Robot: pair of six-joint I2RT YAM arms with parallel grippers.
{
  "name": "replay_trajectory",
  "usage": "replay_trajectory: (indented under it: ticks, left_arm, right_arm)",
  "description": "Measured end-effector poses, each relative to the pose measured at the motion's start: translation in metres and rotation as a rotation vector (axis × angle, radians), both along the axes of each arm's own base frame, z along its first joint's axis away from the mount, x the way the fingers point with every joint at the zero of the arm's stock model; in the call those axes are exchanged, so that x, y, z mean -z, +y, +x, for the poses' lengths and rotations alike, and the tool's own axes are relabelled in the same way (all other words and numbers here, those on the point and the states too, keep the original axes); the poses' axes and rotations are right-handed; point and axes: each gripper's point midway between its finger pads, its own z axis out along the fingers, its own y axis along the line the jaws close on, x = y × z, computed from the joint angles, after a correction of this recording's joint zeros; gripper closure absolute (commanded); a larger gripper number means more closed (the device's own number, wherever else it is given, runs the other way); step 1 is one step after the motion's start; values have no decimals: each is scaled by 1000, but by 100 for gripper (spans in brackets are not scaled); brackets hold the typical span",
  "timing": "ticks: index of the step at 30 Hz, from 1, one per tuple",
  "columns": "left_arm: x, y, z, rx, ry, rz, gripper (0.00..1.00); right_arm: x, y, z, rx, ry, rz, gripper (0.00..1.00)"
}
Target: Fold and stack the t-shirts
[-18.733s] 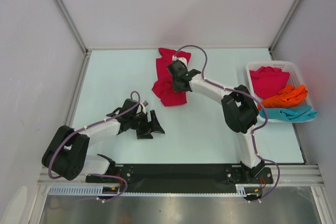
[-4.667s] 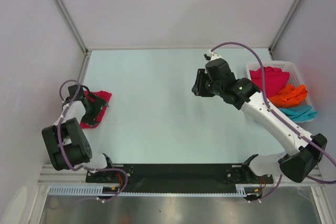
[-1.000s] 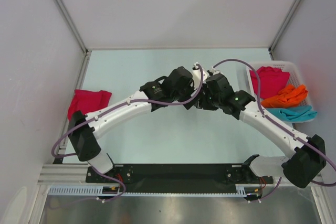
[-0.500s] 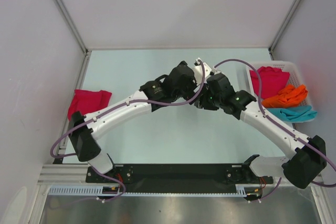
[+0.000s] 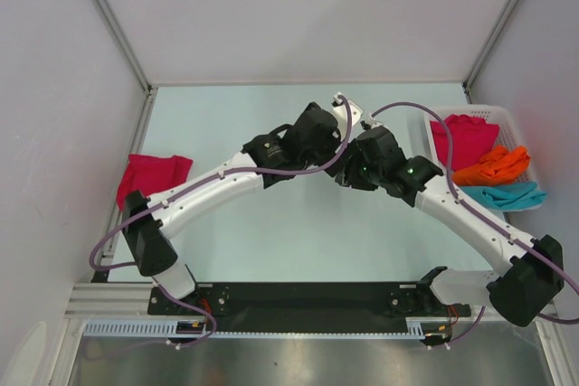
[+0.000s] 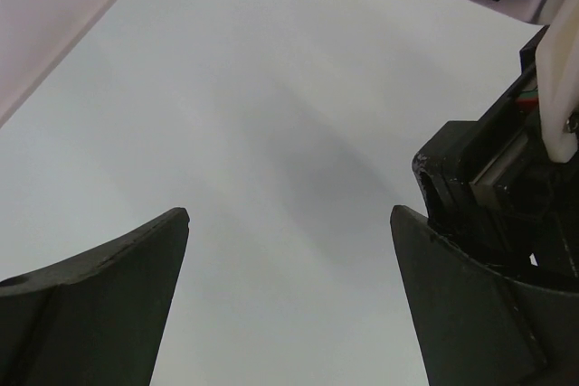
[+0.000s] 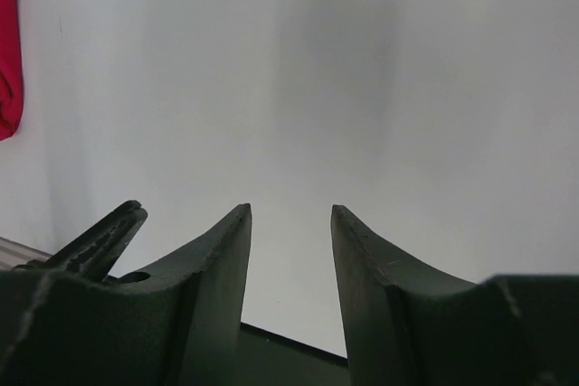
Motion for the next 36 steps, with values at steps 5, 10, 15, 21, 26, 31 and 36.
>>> replay_trajectory:
  ticks: [5,10,15,21,26,31,36]
  left_arm:
    - [-5,-3,-3,6,42,-36,0]
    - [-7,-14,-5,50,167,-185,0]
    - [15,24,18,-7,371,-388,0]
    - [31,59,18,-77,464,-464,0]
    - [20,48,1,-4,480,-502,0]
    - [19,44,-2,21,489,-517,0]
    - [20,41,-6,45,506,-522,0]
  right_arm:
    - [-3,-15,7,40,-9,-32,38]
    - [-25,-54,46,149,-60,14,41]
    - [-16,-110,89,285,-37,53,41]
    - [10,-153,105,395,43,63,37]
    - [11,-198,111,548,40,58,33]
    - [12,-232,112,662,32,28,32]
    - [13,-249,110,718,30,8,32]
